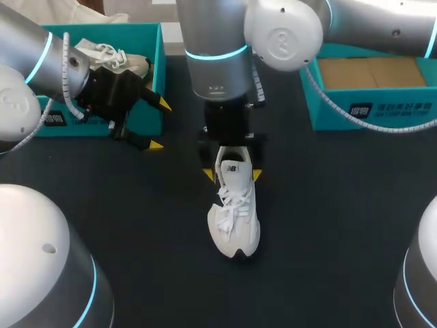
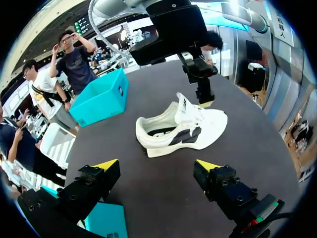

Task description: Take the shoe out of the shoebox, open the shoe tongue, remove and reinsert the insole, then place the shoe into the shoebox

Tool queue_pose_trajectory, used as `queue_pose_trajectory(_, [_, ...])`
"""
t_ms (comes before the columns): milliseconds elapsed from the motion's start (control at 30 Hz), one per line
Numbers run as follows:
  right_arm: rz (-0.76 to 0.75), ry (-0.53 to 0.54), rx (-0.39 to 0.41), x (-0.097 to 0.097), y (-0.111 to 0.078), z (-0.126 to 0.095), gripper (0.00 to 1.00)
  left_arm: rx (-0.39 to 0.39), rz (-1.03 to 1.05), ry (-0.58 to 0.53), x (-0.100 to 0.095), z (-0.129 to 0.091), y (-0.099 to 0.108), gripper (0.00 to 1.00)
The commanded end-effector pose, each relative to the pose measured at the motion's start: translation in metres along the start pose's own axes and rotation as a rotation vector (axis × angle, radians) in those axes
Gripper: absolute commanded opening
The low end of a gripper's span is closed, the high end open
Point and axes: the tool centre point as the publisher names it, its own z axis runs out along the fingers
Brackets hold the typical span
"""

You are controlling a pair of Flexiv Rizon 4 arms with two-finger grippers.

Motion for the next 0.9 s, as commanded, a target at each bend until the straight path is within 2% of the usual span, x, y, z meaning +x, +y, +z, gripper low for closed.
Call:
queue_pose_trajectory(33, [0.003, 0.017, 0.000, -0.001, -0.002, 0.006, 0.33, -0.003, 0.000, 0.001, 0.000, 0.000, 0.000, 1.00])
queue_pose_trajectory(167, [-0.004, 0.022, 0.008, 0.000, 0.002, 0.011, 0.31, -0.003, 0.000, 0.001, 0.000, 0.000, 0.000, 1.00])
queue_pose_trajectory(500, [-0.034, 0.024, 0.027, -0.001, 0.014, 0.022, 0.35, -0.003, 0.000, 0.001, 0.000, 0.000, 0.000, 1.00])
queue_pose_trajectory(900, [-0.099, 0.033, 0.019, -0.004, 0.042, 0.033, 0.31, -0.003, 0.000, 0.001, 0.000, 0.000, 0.000, 1.00])
